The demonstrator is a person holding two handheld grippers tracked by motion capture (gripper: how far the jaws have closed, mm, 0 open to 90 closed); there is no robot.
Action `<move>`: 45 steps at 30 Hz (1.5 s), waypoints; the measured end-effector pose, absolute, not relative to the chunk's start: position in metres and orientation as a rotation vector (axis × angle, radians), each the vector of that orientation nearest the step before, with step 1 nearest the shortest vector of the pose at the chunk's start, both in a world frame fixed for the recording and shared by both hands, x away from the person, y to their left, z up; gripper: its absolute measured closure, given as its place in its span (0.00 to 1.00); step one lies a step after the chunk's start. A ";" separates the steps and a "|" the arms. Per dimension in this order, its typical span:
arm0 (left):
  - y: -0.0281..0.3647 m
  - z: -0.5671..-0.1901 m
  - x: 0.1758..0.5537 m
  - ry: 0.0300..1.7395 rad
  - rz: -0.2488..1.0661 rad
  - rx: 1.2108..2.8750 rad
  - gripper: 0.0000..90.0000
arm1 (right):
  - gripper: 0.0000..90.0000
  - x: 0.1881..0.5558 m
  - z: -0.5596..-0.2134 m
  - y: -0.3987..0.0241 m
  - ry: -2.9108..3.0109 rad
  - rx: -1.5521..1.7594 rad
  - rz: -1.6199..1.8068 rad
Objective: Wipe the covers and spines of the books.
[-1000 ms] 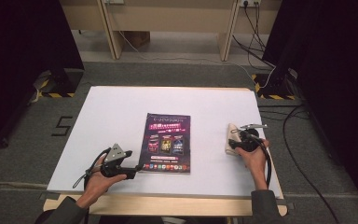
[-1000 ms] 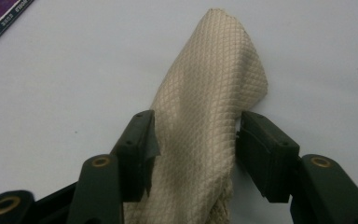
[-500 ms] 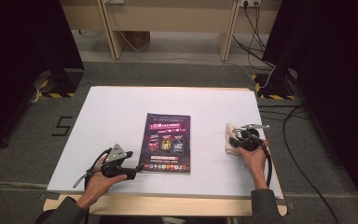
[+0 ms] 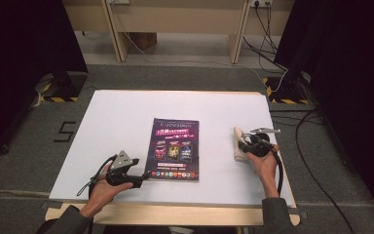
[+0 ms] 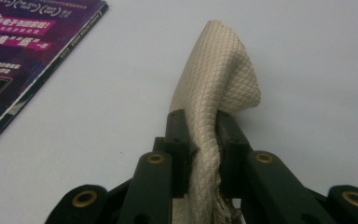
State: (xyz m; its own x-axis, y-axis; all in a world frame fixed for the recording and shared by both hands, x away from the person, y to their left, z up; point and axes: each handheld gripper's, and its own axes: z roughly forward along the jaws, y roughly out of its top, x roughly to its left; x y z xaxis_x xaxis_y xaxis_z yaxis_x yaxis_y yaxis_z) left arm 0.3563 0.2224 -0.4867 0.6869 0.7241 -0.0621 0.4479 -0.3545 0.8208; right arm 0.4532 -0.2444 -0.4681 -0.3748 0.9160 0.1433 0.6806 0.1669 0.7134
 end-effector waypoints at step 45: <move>0.210 -0.492 0.353 0.818 0.388 2.054 0.42 | 0.86 0.537 -0.473 -0.075 2.349 1.291 0.935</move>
State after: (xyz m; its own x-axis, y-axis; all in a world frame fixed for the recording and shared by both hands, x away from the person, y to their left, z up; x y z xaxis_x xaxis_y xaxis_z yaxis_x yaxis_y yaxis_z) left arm 0.3535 0.2104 -0.4918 0.7356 0.6768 -0.0282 0.4067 -0.4079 0.8174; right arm 0.5368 -0.0751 -0.4734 -0.5502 0.8338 0.0457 0.6372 0.3839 0.6683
